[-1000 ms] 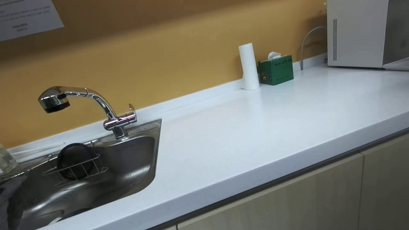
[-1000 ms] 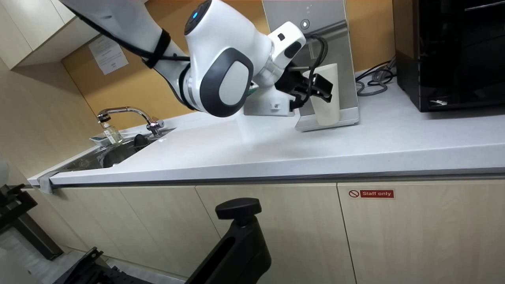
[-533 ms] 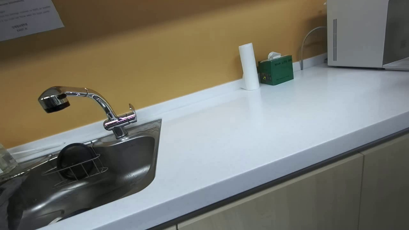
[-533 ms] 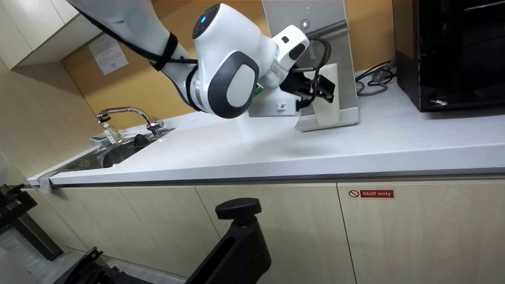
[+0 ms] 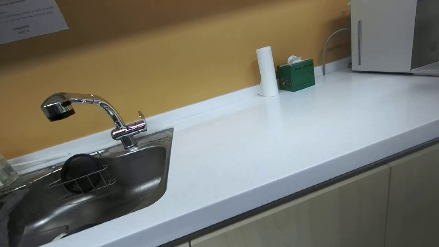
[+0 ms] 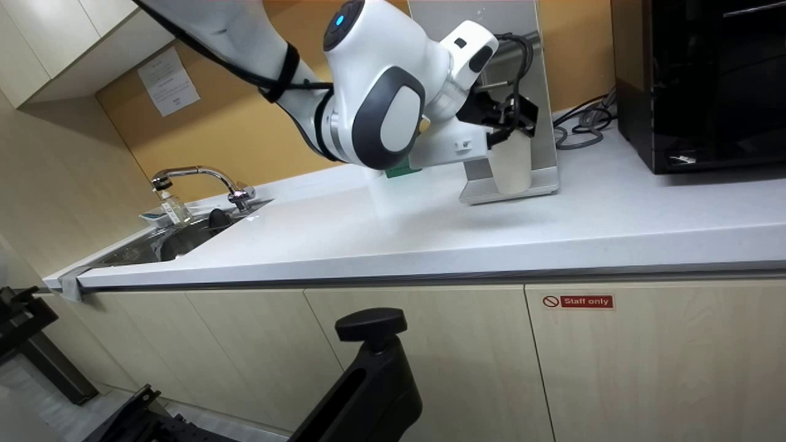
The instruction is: Pick up the white cup from the coffee maker and put it on the white kitchen countertop
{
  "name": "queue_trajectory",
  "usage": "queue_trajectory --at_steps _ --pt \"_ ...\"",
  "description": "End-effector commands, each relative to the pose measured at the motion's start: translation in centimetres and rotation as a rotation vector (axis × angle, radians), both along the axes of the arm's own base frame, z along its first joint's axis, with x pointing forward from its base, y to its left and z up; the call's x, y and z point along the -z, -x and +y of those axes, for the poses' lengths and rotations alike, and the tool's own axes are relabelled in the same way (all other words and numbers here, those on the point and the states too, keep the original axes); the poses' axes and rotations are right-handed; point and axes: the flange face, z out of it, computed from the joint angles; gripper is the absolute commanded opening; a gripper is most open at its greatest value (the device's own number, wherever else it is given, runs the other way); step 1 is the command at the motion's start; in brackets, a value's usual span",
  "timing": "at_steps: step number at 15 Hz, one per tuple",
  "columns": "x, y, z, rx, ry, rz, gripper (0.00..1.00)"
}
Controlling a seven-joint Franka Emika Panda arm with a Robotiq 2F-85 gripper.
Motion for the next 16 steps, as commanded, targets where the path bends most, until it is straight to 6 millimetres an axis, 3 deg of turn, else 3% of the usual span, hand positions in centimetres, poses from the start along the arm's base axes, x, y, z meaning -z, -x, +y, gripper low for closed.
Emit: queue_trajectory --at_steps 1,4,7,12,16 --pt "1.6 -0.9 -0.4 -0.01 0.004 0.009 0.74" --pt "1.8 -1.1 -0.2 -0.016 -0.007 -0.001 0.56" --pt "1.6 -0.8 0.3 -0.024 -0.014 -0.002 0.5" --pt "0.8 1.3 2.2 -0.05 -0.049 0.079 0.48" --pt "0.1 3.4 5.2 -0.124 -0.048 0.152 0.48"
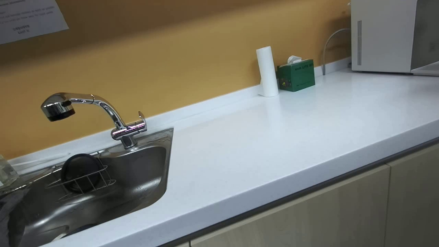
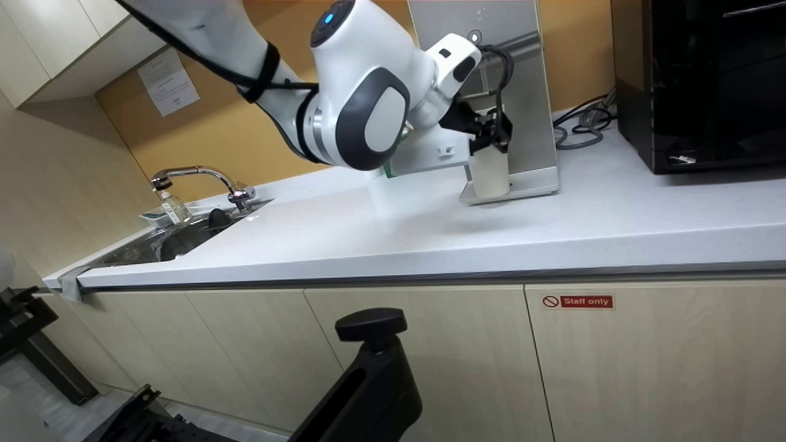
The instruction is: Pick up the white cup from the coffee maker and put it on the white kitchen countertop
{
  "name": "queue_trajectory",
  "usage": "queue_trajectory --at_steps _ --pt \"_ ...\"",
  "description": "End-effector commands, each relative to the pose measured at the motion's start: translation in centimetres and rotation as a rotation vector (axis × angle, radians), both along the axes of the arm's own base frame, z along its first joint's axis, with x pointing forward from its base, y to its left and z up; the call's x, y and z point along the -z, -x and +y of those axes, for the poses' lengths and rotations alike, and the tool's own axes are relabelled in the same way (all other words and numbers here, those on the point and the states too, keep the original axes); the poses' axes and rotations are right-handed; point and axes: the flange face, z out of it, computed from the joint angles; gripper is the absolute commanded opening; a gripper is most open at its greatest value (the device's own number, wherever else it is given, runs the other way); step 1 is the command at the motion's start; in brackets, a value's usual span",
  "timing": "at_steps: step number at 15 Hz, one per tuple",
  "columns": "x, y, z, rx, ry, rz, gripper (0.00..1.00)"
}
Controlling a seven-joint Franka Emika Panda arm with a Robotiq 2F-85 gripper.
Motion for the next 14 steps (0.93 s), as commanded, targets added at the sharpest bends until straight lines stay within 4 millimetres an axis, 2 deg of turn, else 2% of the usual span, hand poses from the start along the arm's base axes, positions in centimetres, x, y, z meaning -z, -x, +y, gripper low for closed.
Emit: queue_trajectory --at_steps 1,7,11,14 --pt "-0.3 3.0 3.2 -0.052 -0.012 0.097 0.48" --pt "0.1 5.4 9.5 -0.268 -0.069 0.134 0.48" --pt "-1.0 7.5 13.2 -0.415 -0.07 0.033 0.48" --pt "-1.6 8.7 15.2 -0.482 -0.071 -0.051 0.48"
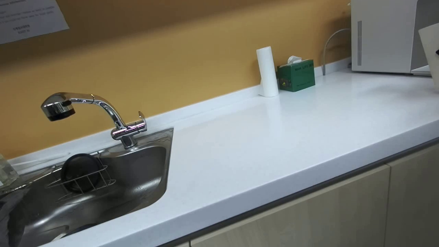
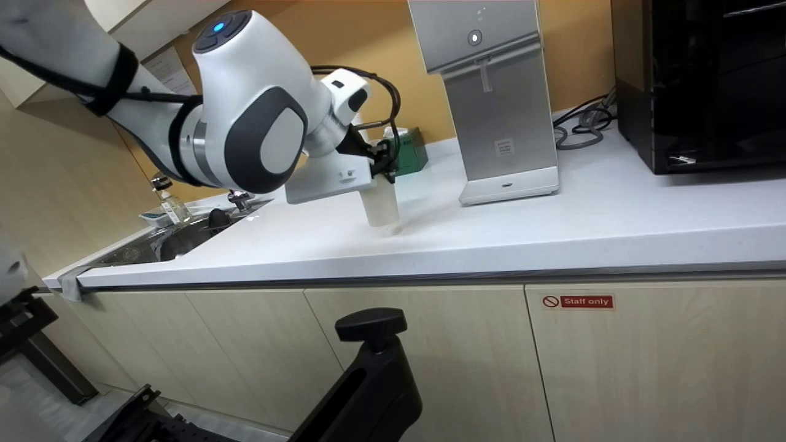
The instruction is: Pick up the white cup from the coffee maker and put it on the white kitchen countertop
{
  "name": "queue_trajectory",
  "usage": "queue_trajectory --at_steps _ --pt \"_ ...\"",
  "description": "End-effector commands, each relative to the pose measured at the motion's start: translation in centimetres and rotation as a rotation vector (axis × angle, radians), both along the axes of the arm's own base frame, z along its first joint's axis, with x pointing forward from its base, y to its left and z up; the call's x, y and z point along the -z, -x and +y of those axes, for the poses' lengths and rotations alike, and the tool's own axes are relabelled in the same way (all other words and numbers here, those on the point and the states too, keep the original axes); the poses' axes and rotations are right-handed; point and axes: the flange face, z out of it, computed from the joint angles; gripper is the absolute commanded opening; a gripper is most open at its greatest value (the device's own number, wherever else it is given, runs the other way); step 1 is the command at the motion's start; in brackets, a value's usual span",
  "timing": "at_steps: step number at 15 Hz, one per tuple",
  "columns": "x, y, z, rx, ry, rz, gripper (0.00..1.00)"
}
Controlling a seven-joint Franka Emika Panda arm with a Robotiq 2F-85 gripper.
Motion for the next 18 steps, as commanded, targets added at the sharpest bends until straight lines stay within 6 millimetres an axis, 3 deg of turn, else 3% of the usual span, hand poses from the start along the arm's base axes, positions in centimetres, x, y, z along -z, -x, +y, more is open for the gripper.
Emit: queue_trajectory --at_steps 1,9,11,18 --pt "-0.6 1.6 2.1 -0.081 -0.038 -0.109 0.48" --pt "2.0 1.6 3.5 -0.076 -0.078 -0.183 0.48" --pt "1.1 0.9 1.8 -0.073 -0.068 -0.21 0.48" --pt "0.2 0.3 -1.3 -0.079 0.029 -0.243 0.48"
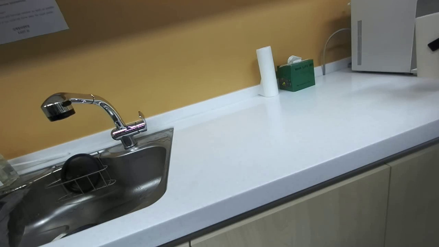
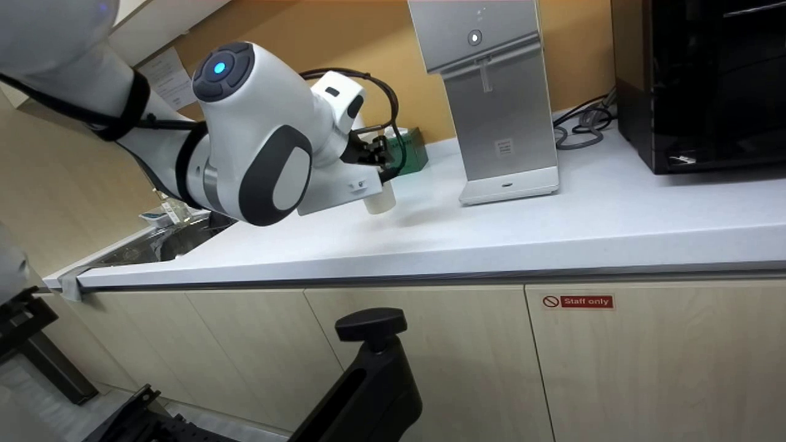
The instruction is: Pick up the white cup from the coffee maker and put it on the white kitchen countertop
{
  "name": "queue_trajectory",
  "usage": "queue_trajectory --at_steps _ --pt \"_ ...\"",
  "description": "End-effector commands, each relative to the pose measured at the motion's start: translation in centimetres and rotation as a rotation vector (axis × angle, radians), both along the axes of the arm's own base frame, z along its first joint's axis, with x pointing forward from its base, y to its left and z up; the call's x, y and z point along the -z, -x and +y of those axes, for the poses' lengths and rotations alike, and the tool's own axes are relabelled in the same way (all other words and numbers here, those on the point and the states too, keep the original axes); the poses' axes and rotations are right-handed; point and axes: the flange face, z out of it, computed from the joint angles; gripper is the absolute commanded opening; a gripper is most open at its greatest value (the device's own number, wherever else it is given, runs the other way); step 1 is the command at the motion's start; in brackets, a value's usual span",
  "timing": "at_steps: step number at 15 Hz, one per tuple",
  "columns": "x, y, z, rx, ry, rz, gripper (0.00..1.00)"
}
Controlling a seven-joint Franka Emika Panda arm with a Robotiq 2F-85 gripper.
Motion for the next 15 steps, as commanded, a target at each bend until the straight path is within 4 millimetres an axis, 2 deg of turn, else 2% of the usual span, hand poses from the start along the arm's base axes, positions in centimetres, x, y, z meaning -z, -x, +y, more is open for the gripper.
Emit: queue_trajectory --at_steps 1,6,11,15 --pt "-0.6 -0.4 -1.8 0.014 0.04 -0.024 0.48" --pt "1.4 -0.7 -2.9 0.058 0.052 0.049 0.48" --pt "3.2 -1.6 -1.8 0.06 0.025 0.102 0.48" --pt "3.6 -2.4 -1.4 0.064 0.017 0.111 0.48"
